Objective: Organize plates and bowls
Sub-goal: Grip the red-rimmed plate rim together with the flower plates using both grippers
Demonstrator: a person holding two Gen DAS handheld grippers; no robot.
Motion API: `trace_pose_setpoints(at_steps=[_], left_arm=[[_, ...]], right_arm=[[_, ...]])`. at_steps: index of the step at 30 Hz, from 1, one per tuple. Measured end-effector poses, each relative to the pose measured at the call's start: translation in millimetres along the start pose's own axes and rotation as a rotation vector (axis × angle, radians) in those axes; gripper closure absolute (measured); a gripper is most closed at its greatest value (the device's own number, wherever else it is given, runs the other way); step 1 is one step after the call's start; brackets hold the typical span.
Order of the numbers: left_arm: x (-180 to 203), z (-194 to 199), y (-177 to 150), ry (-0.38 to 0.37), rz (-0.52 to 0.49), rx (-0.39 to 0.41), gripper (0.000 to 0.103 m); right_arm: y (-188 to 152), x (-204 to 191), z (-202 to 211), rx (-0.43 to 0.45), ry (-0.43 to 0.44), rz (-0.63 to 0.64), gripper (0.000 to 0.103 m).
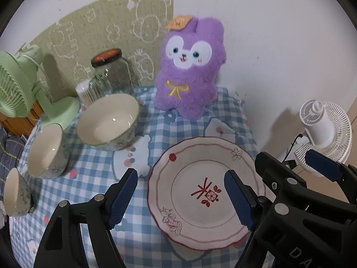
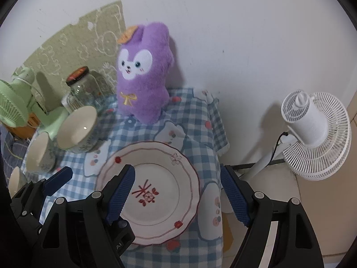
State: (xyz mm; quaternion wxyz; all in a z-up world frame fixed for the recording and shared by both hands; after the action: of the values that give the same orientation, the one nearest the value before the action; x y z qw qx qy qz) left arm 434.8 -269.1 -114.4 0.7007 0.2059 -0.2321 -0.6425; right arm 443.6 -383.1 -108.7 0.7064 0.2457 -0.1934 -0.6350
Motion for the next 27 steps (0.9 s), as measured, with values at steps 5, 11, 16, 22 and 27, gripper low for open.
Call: trace_pose_setpoints(at_steps=[5,11,16,22,27], left_arm=[[-1.0,-19.8,-5.4,0.015,0.012,-0.02,0.025],[-2.9,-42.1,-13.3,0.032,0.005,-0.063,0.034],[-6.7,-57.2,-19.8,0.033,0.013,-0.099,0.039],[-3.6,-62.5,-18.6,0.058,-0.041,-0.071,0.041],[-6.9,-58.4,-15.2,0.052,-0.035,-0.077,0.04]], right_arm=[[-4.1,3.2,-22.2,-0.021,-0.001,-0.002,0.023],[-11.2,2.4,-45.2,-0.061,0.002,0.001,0.028],[-17.0,1.7,-62.9,-0.096,0.006,-0.004,0.035],[-20.7,1.4,-76.9,-0.114,0.007,-0.006,0.037],[-17.8,0.7,-78.9,-0.118,0.015,-0.018,0.037]])
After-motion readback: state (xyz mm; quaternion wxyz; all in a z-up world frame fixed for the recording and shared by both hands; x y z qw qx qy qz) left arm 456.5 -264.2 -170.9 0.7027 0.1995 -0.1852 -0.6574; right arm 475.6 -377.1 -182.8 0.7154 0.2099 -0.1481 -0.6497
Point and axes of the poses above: each gripper's, at about its wrist camera, not at the fingertips, and z roughly against the way its jaws point, x to its right, y to its top, the point moved 7 cm from there along -z, roughly the way its jaws point, and after that the axes turned 5 degrees about z, right-handed, at the moved point
